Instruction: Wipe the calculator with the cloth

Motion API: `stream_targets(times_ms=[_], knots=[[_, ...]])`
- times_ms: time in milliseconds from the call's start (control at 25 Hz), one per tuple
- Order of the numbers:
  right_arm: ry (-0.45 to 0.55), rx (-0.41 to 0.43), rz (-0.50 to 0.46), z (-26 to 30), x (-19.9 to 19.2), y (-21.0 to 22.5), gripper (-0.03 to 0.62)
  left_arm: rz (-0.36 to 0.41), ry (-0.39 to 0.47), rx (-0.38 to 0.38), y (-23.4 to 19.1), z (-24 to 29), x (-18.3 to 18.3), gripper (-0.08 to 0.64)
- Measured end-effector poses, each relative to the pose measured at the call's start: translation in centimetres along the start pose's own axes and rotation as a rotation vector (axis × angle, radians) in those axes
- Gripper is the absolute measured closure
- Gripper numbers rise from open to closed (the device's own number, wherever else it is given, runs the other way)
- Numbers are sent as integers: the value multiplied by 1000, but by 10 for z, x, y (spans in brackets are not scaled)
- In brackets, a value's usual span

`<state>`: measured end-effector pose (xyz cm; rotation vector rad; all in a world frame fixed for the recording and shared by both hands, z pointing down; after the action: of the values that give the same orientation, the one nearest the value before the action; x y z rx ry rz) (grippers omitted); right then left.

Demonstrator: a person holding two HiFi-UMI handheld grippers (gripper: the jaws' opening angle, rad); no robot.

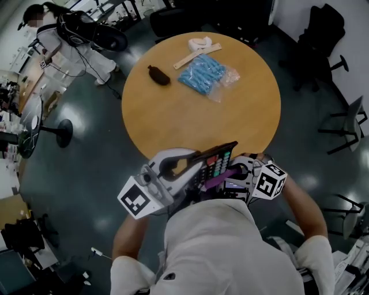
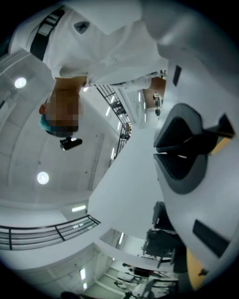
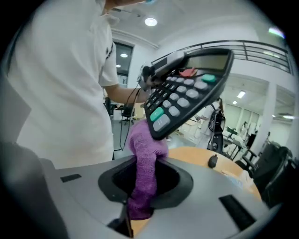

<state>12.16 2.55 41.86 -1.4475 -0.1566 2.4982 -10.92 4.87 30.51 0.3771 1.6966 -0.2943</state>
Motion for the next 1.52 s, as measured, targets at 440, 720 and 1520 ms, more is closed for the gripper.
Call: stream_targets(times_ms=[440, 720, 1520], knots=[[-65, -476, 663, -24, -139, 4, 520, -440, 115, 307, -43, -40, -124, 512], [-44, -561, 791, -28, -162, 0, 520, -614, 7, 436, -46, -47, -239, 511], [-31, -588, 860, -38, -165, -12, 520, -884, -168, 640, -41, -69, -381, 511]])
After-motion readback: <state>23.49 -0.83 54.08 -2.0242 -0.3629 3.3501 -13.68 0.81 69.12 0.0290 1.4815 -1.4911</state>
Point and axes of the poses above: the fingertips, and each gripper's own axes: z forward along the fingers, y to its right, x out of its top, the point moved 10 cm from there along -z, backward along the fingers, and after that the axes turned 7 degrees about -x, right-handed, at the moved point
